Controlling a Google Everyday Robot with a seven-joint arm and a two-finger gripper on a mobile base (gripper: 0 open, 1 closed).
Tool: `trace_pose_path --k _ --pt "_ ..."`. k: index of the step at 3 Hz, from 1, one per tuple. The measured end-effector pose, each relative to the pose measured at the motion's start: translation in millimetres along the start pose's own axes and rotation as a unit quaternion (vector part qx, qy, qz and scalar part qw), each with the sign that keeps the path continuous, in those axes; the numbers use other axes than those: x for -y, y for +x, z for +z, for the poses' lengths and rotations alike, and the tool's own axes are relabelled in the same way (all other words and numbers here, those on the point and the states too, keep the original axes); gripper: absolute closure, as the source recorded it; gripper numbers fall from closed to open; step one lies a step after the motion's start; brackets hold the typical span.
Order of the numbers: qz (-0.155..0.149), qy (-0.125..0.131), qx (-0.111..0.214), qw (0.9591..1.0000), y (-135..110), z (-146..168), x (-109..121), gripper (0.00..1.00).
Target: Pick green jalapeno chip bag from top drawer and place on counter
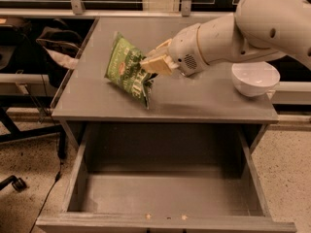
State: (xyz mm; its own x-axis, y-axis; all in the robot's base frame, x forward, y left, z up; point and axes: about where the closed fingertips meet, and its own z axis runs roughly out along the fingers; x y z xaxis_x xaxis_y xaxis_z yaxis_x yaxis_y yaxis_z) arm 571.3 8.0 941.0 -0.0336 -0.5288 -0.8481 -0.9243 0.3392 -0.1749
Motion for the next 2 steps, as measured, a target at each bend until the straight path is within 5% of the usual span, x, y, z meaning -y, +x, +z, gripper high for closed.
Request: trace_pose_path --k 1,2 --pt "-0.018 -0.003 -0.003 0.9998 -16.5 21.4 15.0 1.00" --pt "-0.024 -0.005 -0.002 0.9997 -21.9 25.7 15.0 0.83"
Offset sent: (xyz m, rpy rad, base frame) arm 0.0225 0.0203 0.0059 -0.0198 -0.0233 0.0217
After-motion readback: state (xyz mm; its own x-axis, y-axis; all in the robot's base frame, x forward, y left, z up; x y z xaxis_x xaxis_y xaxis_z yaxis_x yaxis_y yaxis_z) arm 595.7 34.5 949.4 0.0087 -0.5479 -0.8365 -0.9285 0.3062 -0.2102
